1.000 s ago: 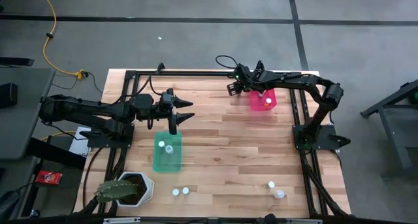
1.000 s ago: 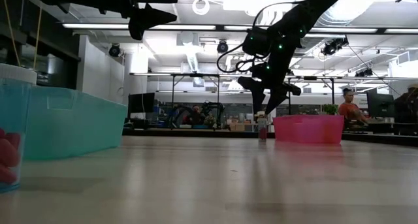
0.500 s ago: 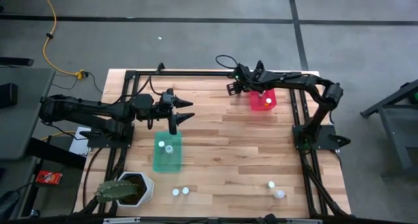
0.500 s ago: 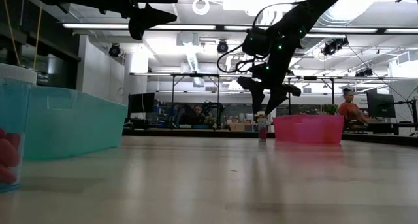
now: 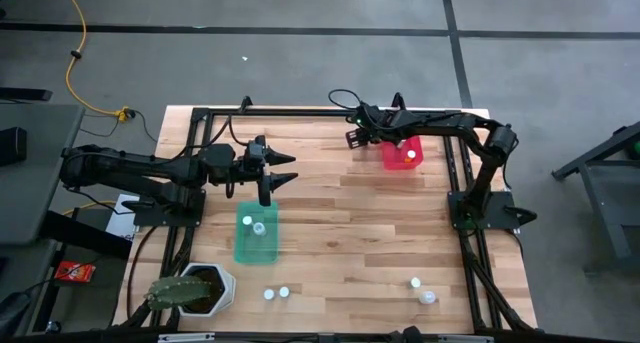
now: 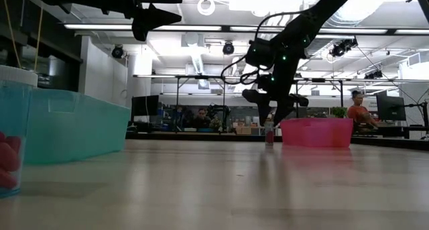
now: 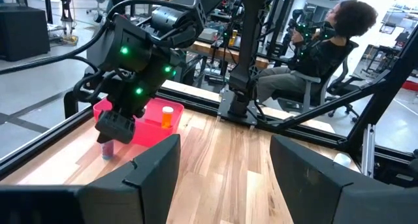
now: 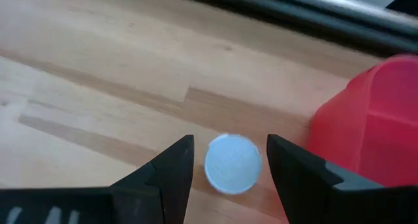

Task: Pick and place medicine bottles into bin by pill shape (circle, oval)
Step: Put the blue capsule bottle into the blue bin

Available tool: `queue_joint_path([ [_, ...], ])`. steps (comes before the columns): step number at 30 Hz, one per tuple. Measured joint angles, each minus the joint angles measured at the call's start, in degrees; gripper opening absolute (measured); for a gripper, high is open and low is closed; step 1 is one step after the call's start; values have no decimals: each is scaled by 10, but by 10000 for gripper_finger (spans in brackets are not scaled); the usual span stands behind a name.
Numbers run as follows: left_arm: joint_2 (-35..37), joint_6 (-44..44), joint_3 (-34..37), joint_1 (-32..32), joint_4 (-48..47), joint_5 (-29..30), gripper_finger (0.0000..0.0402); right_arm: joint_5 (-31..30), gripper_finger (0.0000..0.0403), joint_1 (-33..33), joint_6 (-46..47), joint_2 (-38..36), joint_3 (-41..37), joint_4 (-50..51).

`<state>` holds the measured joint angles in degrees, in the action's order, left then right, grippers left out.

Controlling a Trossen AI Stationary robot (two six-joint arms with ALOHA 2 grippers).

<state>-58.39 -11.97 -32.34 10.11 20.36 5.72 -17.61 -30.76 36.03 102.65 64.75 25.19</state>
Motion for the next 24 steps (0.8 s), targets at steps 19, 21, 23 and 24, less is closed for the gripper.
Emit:
queue_joint_path([
  [19,0,1,0,0,0,0,227,17,115,0,-7,-5,0,11],
  [21,0,1,0,0,0,0,227,19,114,0,-25,-17,0,11],
  [23,0,0,0,0,0,0,227,26,114,0,-49,-40,0,15],
  [24,0,0,0,0,0,0,227,33,114,0,-61,-54,0,20],
])
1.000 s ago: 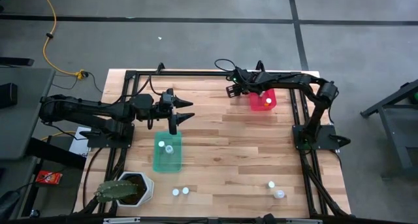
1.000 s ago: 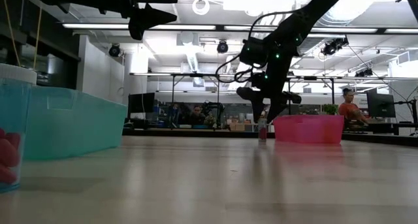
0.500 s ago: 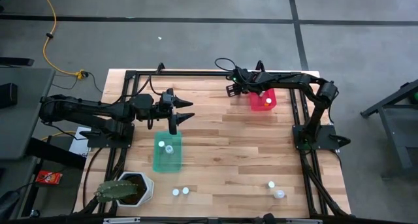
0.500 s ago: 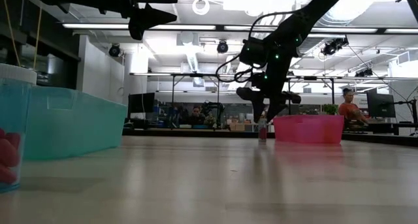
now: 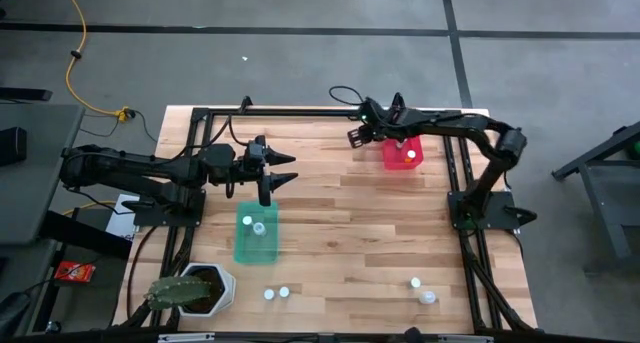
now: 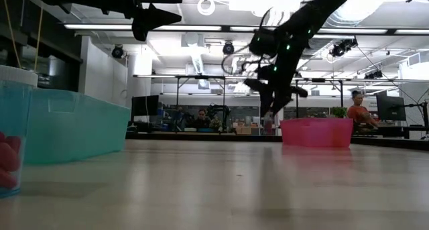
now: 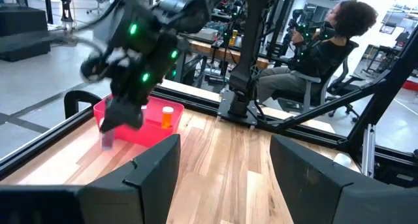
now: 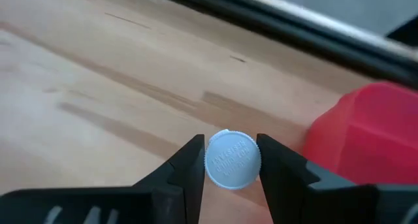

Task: Pick and place medicine bottles into bin by pill shape (circle, oval)
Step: Put the blue capsule bottle into the blue bin

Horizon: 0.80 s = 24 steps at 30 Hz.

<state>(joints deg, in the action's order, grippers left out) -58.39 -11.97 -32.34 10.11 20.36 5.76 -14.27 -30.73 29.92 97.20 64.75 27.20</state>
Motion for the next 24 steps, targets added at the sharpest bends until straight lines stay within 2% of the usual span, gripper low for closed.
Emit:
queue_joint_path([
  [6,0,0,0,0,-4,0,227,63,113,36,-56,-110,0,14],
  [12,0,0,0,0,-14,0,227,136,113,113,-80,-190,0,-29],
  [17,0,-14,0,0,-10,1,227,169,113,181,-84,-199,0,-92],
  [24,-21,-118,0,0,-9,-4,227,186,113,241,-94,-176,0,-172],
])
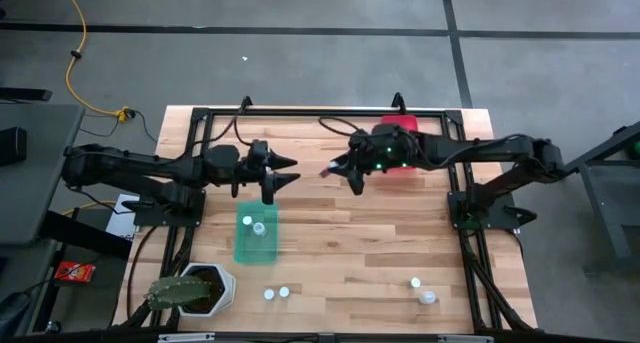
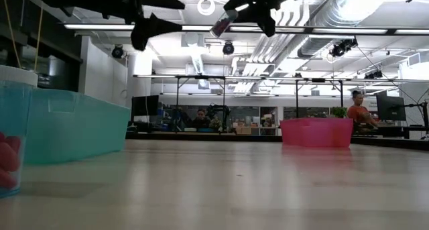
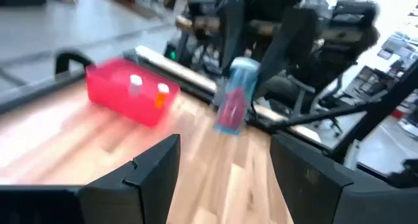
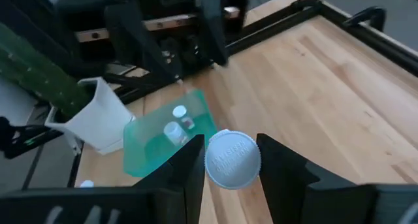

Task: Pick and place medicine bottles into bin by pill shape (circle, oval)
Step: Put the blue capsule bottle into the blue bin

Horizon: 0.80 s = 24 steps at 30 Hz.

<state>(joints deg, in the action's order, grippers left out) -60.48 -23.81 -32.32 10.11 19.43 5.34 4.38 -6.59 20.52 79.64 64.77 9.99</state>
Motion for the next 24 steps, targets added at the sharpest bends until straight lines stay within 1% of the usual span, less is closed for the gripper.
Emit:
queue_joint_path([
  [4,-44,-8,-30,-4,-11,-26,227,17,113,7,0,13,0,-14],
  [7,-83,21,-67,-5,-16,-40,227,39,113,9,0,15,0,-19],
  [11,-121,57,-103,-3,-50,-61,227,47,113,10,-6,16,0,-20],
  [14,-118,65,-120,6,-58,-70,227,58,113,11,-7,17,0,-19],
  [19,-71,65,-131,34,-75,-76,227,54,113,18,-26,21,0,-20],
  [21,-58,64,-130,38,-105,-77,227,52,113,18,-28,21,0,-27],
  [24,-60,49,-129,35,-130,-102,227,53,113,18,-29,21,0,-44],
])
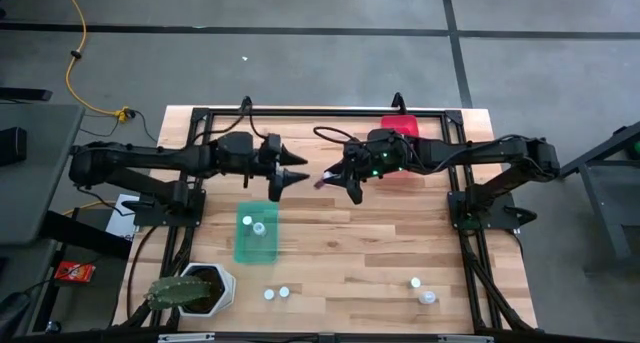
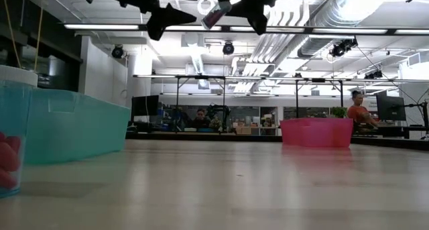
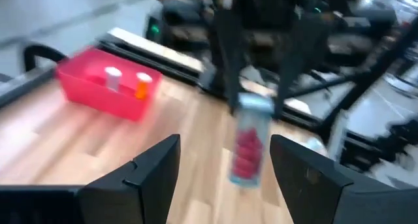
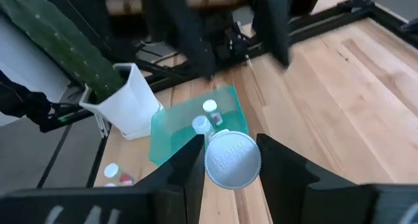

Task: Pick and place medicine bottles into bin by pill shape (circle, oval)
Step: Put the blue capsule bottle into the blue bin

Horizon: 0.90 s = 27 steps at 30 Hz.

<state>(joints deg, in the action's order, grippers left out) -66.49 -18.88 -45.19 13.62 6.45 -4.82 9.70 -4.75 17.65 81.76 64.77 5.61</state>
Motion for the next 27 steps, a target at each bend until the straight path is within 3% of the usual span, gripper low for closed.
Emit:
queue_joint_path([
  [4,-31,-3,0,-19,22,-21,227,2,113,0,-2,0,0,-2],
  [16,-117,-26,0,-35,121,-10,227,32,113,0,-2,0,0,-3],
  [27,-128,-20,0,-36,143,-20,211,34,113,-1,-6,0,0,-4],
])
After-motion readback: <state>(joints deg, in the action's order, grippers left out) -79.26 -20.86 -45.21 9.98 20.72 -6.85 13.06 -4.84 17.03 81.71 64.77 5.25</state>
